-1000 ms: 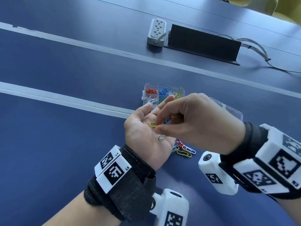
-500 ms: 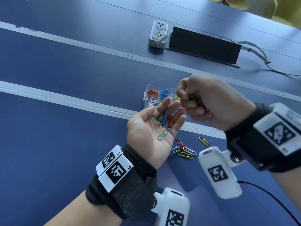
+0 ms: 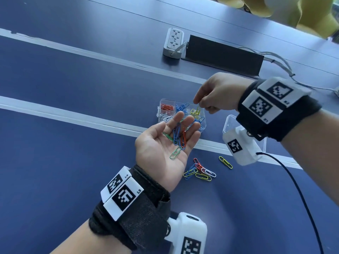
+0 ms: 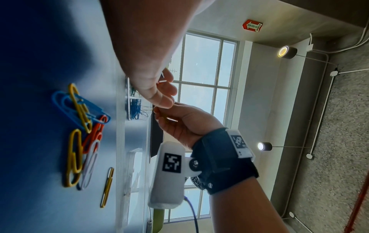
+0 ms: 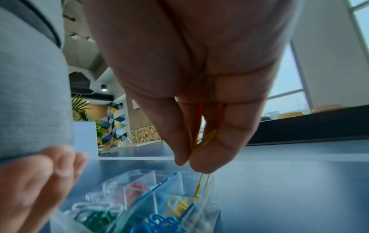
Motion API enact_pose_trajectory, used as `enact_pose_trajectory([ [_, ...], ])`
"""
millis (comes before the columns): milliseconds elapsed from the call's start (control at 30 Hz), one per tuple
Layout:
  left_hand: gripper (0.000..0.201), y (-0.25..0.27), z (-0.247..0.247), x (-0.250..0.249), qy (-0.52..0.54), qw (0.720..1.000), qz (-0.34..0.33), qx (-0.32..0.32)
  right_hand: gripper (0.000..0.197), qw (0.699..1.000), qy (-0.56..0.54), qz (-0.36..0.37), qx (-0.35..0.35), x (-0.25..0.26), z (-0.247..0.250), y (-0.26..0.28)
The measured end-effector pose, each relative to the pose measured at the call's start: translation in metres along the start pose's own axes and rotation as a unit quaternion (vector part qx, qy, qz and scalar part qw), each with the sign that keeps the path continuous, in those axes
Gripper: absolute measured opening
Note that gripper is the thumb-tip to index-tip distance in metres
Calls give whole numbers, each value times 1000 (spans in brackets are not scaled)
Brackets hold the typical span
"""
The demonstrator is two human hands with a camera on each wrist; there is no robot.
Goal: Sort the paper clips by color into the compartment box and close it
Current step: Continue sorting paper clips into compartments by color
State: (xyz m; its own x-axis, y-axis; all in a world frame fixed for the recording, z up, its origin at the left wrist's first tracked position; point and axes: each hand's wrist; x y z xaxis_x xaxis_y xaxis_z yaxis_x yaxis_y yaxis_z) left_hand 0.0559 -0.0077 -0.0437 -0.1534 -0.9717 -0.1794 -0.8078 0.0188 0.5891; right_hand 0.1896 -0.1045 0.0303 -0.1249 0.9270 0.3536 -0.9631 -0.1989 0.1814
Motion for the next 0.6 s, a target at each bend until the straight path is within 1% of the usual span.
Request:
enact_pose_trajectory([
  [167, 38, 0, 0, 0, 2, 1000, -2, 2, 21, 996, 62, 52, -30, 5, -5, 3],
  [300, 39, 0, 0, -1, 5, 1000, -3, 3, 25, 997, 45, 55, -37, 3, -3, 5],
  [467, 39, 1, 0, 0, 4, 1000, -6, 4, 29, 993, 48, 71, -82, 1, 0, 9],
  [600, 38, 1, 0, 0, 0, 1000, -6, 6, 30, 992, 62, 88, -62, -2, -2, 12],
])
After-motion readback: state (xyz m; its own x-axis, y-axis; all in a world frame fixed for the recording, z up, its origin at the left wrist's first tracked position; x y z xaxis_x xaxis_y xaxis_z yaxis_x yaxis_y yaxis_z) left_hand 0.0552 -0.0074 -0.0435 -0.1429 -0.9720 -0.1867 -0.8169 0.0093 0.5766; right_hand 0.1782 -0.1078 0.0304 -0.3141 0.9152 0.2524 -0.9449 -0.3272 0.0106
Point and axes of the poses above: each hand's wrist, its own y-axis away from the middle knuckle, its own z-axis out of the back of the hand, x = y × z, and after that the axes turned 14 degrees about -x, right-handed
